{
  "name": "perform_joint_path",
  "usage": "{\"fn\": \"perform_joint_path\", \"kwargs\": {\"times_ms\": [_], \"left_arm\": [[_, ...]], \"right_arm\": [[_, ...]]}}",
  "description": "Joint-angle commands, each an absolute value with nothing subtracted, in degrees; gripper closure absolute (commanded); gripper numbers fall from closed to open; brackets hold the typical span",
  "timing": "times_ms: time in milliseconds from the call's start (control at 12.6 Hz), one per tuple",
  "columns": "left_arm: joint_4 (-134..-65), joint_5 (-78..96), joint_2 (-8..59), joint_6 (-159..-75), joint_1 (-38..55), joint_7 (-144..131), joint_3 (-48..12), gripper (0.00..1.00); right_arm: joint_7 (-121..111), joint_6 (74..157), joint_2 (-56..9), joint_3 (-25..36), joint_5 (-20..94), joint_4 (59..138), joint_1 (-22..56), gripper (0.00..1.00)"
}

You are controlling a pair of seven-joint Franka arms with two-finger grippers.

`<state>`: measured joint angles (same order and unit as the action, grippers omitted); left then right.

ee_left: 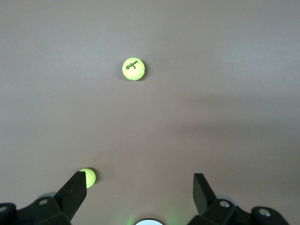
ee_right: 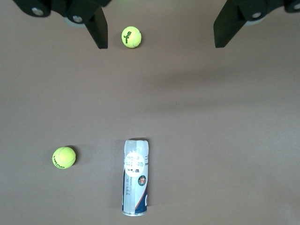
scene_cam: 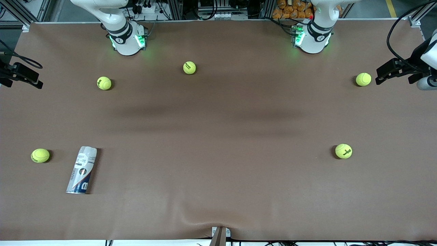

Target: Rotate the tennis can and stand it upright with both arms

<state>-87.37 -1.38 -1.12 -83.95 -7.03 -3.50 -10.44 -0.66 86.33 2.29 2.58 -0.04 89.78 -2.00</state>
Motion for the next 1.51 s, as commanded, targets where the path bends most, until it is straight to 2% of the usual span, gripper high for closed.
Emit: {"fn": "perform_joint_path", "kwargs": {"times_ms": [0,952,1429], "left_arm": [[-86.6,-0.4,-1.6,-82.7,-7.3,-2.5,-10.6,0.0],[-86.0,-0.4,-0.4,-82.7,-7.7,-2.2,-10.4,0.0],[-86.2,-0.4,-0.2,-82.7,-7.7,-2.3,-10.4,0.0]], "right_arm": [[-1.1,85.9,2.4,2.5,-0.4,89.7,-1.2,0.0],[-0.8,85.8,2.1,2.9,-0.4,89.6,-3.7,0.0],[-0.9,87.2,-6.0,2.7,0.8,88.9,-1.9,0.0]]}}
